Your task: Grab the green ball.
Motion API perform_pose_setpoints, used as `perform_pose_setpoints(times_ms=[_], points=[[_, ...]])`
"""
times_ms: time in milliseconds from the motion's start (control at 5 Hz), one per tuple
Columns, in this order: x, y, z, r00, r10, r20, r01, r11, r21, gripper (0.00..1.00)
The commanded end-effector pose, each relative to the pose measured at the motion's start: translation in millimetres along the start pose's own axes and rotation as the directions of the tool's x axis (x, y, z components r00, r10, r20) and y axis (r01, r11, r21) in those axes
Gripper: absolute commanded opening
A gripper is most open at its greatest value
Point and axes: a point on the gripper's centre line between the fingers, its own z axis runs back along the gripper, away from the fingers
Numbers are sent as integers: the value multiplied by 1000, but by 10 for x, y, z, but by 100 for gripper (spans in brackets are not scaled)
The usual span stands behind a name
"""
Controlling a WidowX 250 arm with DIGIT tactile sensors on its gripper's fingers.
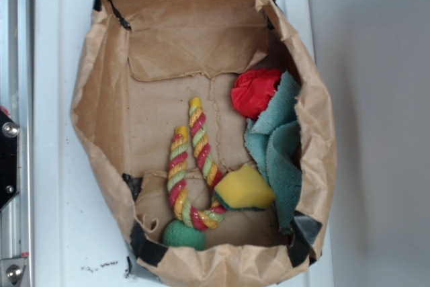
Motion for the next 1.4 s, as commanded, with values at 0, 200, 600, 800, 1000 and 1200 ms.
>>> perform_pose_setpoints(times_ms=[0,200,600,800,1000,1200], points=[[0,0,0,1000,0,0,0,1000,0,100],[504,-66,22,993,108,40,-105,992,-64,100],[1131,-41,-367,988,153,30,-151,986,-64,100],[1290,197,-613,983,178,44,-176,984,-39,100],[1294,396,-859,980,198,26,-197,980,-32,100],[1284,447,-987,981,196,17,-195,980,-26,100]])
